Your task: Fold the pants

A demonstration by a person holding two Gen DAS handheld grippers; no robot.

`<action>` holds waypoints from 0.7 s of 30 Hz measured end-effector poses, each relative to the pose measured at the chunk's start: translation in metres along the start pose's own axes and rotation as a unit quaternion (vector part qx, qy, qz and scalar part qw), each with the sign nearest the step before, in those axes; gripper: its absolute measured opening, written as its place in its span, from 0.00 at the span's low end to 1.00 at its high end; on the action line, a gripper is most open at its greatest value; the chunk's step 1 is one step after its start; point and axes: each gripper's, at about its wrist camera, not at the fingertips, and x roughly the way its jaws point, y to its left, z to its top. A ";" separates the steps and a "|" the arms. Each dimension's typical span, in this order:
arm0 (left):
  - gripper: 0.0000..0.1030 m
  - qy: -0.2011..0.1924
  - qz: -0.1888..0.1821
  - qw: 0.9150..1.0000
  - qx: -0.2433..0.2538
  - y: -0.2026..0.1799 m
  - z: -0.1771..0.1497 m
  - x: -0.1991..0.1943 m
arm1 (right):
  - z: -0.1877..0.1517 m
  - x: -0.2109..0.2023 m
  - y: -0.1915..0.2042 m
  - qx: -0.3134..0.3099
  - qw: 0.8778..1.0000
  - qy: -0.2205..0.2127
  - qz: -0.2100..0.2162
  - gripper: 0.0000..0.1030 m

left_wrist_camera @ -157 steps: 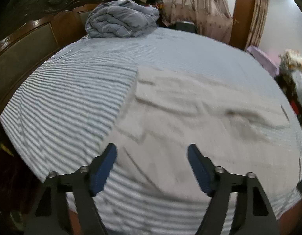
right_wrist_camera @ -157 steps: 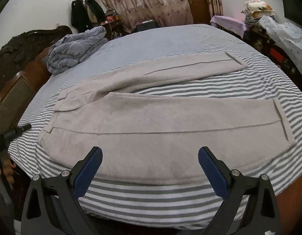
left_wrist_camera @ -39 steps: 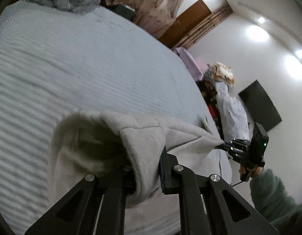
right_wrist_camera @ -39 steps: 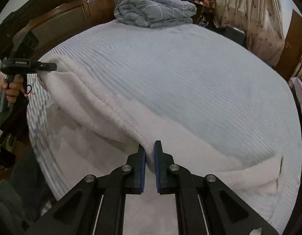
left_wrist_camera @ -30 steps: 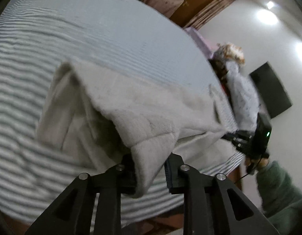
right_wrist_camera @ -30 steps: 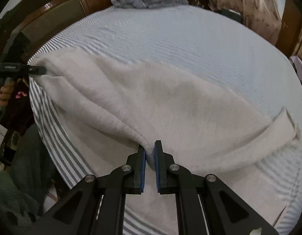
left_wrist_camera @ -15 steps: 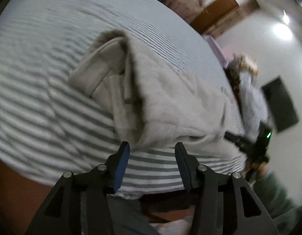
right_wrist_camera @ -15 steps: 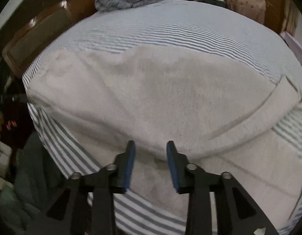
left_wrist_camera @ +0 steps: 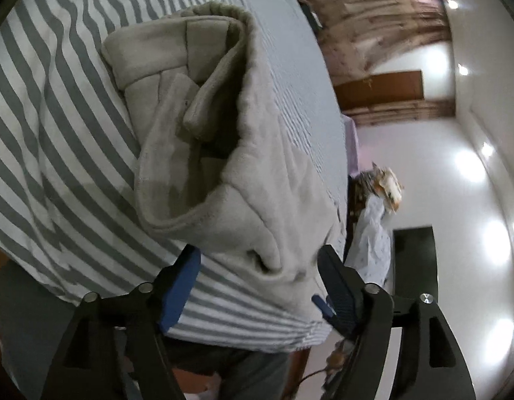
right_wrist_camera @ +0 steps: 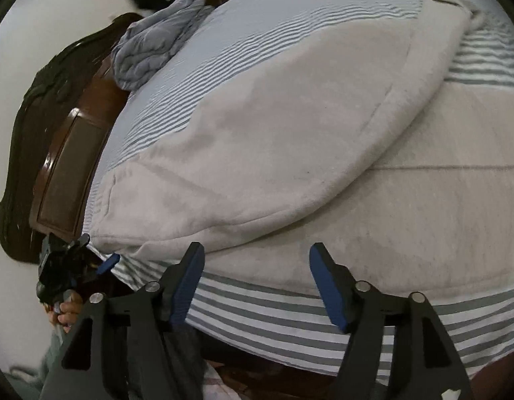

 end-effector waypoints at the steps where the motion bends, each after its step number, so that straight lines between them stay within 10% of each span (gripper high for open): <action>1: 0.71 -0.004 0.011 1.000 -0.015 0.001 0.004 0.004 | 0.001 0.003 -0.001 0.011 1.000 0.002 -0.008 0.63; 14: 0.70 0.009 0.064 0.996 -0.064 -0.006 0.037 0.034 | 0.019 0.020 -0.040 0.141 0.990 0.006 -0.001 0.64; 21: 0.41 0.002 0.084 0.995 -0.045 -0.009 0.040 0.029 | 0.055 0.031 -0.050 0.153 0.987 -0.002 -0.059 0.50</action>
